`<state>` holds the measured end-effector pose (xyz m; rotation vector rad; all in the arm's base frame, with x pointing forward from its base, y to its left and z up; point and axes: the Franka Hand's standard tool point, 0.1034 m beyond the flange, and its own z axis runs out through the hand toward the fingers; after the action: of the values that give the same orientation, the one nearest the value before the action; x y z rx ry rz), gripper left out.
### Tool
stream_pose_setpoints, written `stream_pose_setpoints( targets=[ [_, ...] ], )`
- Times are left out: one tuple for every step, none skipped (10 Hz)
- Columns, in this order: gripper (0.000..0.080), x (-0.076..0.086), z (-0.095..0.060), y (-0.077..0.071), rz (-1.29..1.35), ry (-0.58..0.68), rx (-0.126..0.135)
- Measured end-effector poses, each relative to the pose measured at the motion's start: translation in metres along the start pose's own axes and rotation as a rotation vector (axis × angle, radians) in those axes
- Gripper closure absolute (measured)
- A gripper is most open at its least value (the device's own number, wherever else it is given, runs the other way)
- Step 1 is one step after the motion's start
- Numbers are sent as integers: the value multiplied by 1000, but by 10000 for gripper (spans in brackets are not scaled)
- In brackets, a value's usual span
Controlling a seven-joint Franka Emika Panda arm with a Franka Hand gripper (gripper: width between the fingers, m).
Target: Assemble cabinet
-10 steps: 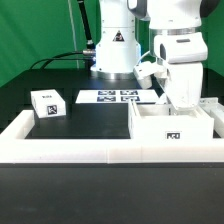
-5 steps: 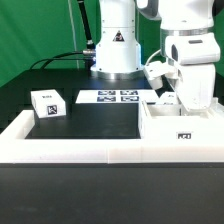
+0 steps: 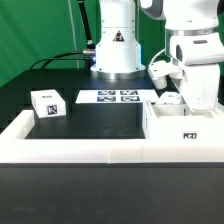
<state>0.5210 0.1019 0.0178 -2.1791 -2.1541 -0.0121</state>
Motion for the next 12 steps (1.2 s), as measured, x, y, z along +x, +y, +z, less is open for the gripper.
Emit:
stream_pose_setpoints(
  targets=[
    [534,-1,0,0,1,0,0],
    [534,-1,0,0,2,0,0],
    [356,-2,0,-1,3,0,0],
    [356,-5,-5,-6,5,-3,-3],
    [149,-6,-12,-10,3,-8,-8],
    [48,-5,-19,-13,0,-11,-15],
    [11,-6,-29,-16,-2,-17,-24],
    [11,-6,-42,-19,1,-23,-36],
    [2,-4,-55,-25,-6,-29,-52],
    [2,1,-63,-32,-4,-31,-61],
    [2,10,-69,-41,-9,-31,-66],
    [2,19,-71,-50,5,-30,-64]
  ],
)
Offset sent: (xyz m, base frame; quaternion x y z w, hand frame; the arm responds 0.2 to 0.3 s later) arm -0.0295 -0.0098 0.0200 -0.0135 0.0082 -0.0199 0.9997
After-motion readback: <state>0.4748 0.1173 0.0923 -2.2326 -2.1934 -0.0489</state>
